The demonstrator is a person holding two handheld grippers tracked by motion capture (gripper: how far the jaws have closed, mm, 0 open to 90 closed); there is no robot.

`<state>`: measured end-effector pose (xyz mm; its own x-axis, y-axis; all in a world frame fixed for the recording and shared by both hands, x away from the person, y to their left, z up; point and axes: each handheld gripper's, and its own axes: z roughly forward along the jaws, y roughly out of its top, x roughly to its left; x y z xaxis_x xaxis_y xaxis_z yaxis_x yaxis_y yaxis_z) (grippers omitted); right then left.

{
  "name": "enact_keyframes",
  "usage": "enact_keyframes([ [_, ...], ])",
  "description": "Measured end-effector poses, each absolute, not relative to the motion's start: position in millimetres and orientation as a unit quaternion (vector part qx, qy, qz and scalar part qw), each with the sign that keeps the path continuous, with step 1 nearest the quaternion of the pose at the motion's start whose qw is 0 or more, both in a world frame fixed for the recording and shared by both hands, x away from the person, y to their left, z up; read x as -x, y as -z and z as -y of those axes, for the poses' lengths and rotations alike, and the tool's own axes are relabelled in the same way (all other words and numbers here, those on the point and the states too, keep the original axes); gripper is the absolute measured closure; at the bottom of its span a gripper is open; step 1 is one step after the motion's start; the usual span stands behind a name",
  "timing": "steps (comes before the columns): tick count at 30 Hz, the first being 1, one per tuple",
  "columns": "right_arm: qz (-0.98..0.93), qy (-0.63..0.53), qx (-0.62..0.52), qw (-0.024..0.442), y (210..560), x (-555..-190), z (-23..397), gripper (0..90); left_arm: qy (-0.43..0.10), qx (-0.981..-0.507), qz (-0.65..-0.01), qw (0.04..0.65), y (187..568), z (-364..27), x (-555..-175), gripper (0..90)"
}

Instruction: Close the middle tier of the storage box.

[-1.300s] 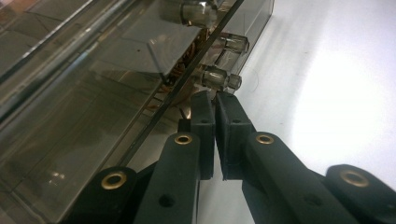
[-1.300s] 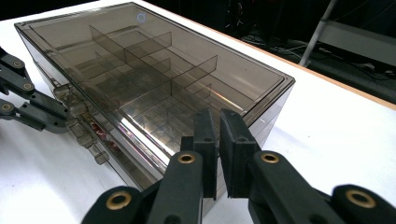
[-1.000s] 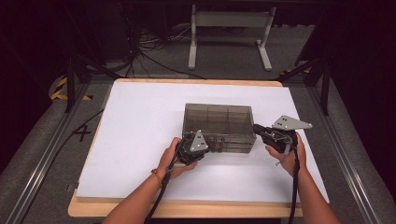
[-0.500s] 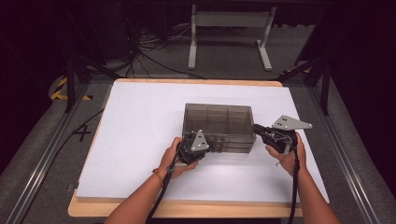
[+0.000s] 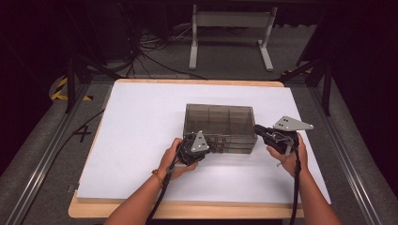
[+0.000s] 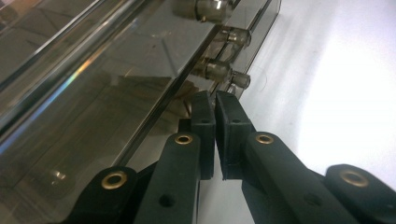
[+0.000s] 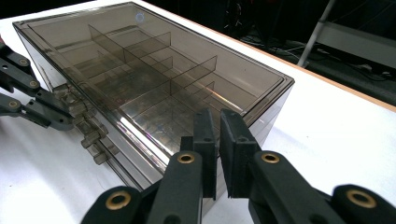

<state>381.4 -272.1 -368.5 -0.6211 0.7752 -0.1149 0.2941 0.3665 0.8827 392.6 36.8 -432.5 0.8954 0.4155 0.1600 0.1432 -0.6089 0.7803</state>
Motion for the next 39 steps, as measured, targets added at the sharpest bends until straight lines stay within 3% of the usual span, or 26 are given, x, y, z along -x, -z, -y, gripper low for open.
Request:
enact_keyframes([
  [24, -0.784, -0.439, -0.338, 0.281, 368, -380, 270, 85.0, -0.162, -0.888, -0.154, 0.402, 430, -54, -387, 81.7],
  [39, -0.804, -0.389, -0.312, 0.325, 362, -372, 259, 75.6, -0.164, -0.89, -0.152, 0.397, 426, -81, -373, 69.4],
])
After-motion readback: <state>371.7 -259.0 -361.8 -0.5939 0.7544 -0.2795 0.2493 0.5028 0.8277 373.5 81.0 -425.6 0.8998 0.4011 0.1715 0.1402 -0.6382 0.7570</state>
